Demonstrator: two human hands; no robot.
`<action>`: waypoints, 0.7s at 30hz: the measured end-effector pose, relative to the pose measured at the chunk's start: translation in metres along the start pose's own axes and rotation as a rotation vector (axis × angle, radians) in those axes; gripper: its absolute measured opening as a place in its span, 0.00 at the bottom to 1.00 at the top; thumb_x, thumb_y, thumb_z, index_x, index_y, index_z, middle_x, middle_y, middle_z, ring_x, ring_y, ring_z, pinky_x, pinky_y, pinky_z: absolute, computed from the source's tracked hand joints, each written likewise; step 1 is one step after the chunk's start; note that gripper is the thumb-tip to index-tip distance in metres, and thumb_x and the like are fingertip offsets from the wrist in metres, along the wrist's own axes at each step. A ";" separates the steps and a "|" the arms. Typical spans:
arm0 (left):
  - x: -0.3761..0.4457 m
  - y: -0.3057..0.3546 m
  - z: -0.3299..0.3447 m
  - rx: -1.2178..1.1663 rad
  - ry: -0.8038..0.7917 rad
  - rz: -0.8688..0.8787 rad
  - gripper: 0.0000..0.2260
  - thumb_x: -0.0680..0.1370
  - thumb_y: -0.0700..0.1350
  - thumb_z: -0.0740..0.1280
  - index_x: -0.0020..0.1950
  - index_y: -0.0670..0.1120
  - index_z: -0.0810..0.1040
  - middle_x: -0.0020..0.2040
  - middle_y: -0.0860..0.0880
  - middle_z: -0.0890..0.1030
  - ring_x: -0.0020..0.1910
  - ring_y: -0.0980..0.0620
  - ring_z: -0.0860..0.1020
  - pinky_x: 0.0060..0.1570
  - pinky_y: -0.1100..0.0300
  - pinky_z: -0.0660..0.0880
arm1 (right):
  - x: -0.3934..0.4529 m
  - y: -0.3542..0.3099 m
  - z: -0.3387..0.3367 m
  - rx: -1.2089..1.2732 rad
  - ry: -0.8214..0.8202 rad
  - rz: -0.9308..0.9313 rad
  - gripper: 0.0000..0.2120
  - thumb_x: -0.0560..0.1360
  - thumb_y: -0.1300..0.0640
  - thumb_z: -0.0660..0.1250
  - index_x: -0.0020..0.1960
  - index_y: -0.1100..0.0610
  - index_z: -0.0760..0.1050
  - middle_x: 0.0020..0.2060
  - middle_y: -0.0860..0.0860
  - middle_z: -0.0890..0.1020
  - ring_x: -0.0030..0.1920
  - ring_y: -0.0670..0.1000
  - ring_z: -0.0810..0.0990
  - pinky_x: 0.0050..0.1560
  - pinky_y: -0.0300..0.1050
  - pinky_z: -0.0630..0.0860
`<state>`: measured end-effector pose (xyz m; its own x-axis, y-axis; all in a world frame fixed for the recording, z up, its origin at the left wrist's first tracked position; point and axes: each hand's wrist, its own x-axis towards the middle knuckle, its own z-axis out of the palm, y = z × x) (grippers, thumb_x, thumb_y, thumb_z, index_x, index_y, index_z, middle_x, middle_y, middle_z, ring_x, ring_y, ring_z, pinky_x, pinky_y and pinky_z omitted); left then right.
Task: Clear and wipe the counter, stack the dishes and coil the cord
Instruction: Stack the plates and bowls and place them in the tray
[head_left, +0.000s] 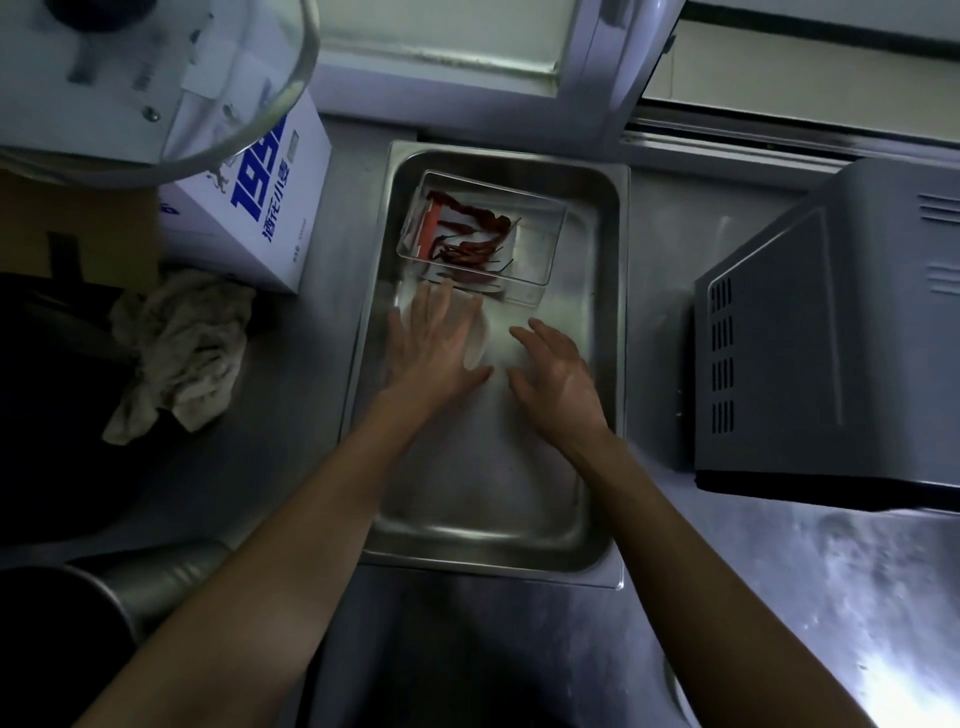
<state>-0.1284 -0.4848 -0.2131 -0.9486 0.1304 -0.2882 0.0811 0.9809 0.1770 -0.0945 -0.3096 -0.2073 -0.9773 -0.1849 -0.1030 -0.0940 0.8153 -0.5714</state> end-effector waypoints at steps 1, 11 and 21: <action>-0.005 0.002 -0.002 0.005 0.022 0.006 0.41 0.73 0.65 0.68 0.80 0.55 0.53 0.81 0.44 0.49 0.80 0.40 0.46 0.74 0.35 0.50 | -0.002 -0.002 -0.003 -0.001 0.002 0.006 0.25 0.76 0.58 0.68 0.72 0.57 0.71 0.73 0.59 0.70 0.73 0.60 0.67 0.70 0.60 0.68; -0.070 0.038 0.003 -0.070 0.103 0.102 0.31 0.80 0.60 0.61 0.79 0.50 0.58 0.79 0.44 0.61 0.78 0.41 0.58 0.71 0.39 0.62 | -0.082 0.002 -0.033 0.042 0.082 0.053 0.22 0.78 0.55 0.67 0.71 0.55 0.71 0.70 0.57 0.74 0.71 0.57 0.70 0.69 0.56 0.70; -0.129 0.117 0.016 0.002 0.067 0.297 0.29 0.80 0.59 0.61 0.78 0.50 0.60 0.77 0.45 0.64 0.76 0.42 0.61 0.69 0.40 0.65 | -0.192 0.049 -0.071 0.033 0.127 0.129 0.20 0.77 0.55 0.66 0.67 0.60 0.75 0.63 0.58 0.79 0.61 0.61 0.78 0.60 0.58 0.76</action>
<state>0.0087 -0.3845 -0.1700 -0.9011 0.4023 -0.1617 0.3589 0.9013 0.2425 0.0752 -0.1958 -0.1578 -0.9972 -0.0077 -0.0746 0.0377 0.8091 -0.5865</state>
